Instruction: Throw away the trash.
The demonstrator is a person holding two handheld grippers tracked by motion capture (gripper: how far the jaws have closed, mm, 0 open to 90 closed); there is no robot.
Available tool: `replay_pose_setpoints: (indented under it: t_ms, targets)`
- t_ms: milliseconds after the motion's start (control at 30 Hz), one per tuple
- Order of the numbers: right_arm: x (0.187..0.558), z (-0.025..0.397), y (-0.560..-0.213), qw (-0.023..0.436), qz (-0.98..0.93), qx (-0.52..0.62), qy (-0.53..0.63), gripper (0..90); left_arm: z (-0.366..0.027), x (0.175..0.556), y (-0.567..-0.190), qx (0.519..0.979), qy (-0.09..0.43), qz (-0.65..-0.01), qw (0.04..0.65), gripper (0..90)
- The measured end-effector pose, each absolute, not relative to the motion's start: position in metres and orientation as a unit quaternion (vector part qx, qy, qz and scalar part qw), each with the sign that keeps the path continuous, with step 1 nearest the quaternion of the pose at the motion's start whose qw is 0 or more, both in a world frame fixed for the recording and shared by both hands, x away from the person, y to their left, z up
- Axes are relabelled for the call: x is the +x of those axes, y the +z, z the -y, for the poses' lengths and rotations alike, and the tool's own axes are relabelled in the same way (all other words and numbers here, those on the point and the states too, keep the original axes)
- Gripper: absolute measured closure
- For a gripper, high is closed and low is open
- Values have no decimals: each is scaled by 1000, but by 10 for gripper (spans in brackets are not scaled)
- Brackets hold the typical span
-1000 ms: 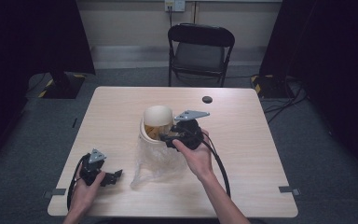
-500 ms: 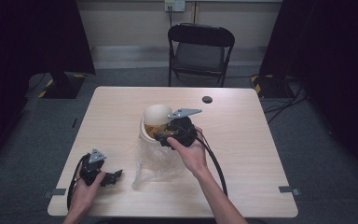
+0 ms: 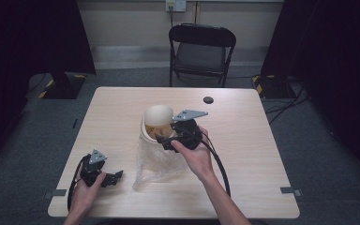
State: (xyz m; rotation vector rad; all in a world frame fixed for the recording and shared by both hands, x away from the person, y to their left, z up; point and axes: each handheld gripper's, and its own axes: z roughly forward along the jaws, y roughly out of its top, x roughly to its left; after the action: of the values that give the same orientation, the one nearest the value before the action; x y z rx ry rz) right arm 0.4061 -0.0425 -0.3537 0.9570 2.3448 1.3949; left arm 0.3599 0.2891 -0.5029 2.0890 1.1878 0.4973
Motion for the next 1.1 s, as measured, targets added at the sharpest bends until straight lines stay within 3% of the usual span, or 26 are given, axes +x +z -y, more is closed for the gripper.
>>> replay_pose_setpoints:
  t_ms: [233,467,1100]
  targets:
    - [406,55,-356,139,-797,338,482,258,-289,360,-503,801,190,-457,337,3]
    - [405,73,-358,154,-787,353,481,159,-289,360,-503,801,192,-456,337,2]
    - [396,119,-374,170,-769,394,474,139,-289,360,-503,801,190,-457,338,2]
